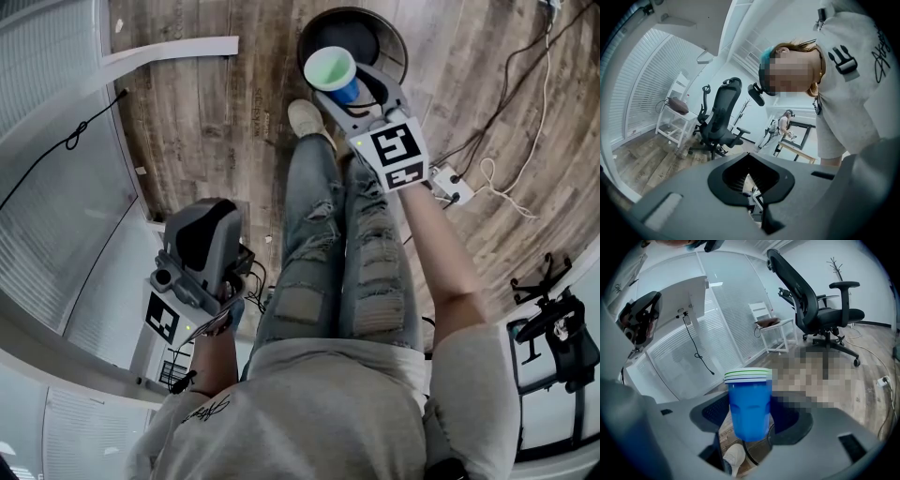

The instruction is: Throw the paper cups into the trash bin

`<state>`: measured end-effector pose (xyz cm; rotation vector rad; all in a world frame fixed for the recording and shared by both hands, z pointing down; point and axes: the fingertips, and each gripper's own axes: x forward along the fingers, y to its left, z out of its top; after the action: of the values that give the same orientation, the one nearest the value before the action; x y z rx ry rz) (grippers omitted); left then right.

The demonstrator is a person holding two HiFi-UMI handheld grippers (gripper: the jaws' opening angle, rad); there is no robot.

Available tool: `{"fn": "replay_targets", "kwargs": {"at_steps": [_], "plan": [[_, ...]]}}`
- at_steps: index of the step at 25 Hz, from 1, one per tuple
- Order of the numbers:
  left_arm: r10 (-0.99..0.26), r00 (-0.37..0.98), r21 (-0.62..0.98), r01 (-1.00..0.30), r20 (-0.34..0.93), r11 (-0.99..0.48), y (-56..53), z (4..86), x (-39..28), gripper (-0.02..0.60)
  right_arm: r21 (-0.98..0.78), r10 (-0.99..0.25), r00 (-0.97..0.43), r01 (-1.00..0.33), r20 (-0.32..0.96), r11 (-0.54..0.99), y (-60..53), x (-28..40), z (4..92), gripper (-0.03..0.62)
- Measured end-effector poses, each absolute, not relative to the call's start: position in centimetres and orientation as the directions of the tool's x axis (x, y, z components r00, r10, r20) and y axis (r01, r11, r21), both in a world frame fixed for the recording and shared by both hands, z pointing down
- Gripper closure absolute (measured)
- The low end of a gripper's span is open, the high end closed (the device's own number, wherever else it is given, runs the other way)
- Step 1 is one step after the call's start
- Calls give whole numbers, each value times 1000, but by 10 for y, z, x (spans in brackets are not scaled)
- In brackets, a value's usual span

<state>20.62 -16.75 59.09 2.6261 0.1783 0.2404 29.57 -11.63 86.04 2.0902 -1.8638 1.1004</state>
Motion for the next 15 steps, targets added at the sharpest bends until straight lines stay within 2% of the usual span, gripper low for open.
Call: {"fn": "replay_targets", "kwargs": {"at_steps": [15], "plan": [[160, 976, 490, 70, 145, -869, -168, 597, 204, 578, -339, -738, -23, -898, 674, -281, -110, 300, 920, 313]]}}
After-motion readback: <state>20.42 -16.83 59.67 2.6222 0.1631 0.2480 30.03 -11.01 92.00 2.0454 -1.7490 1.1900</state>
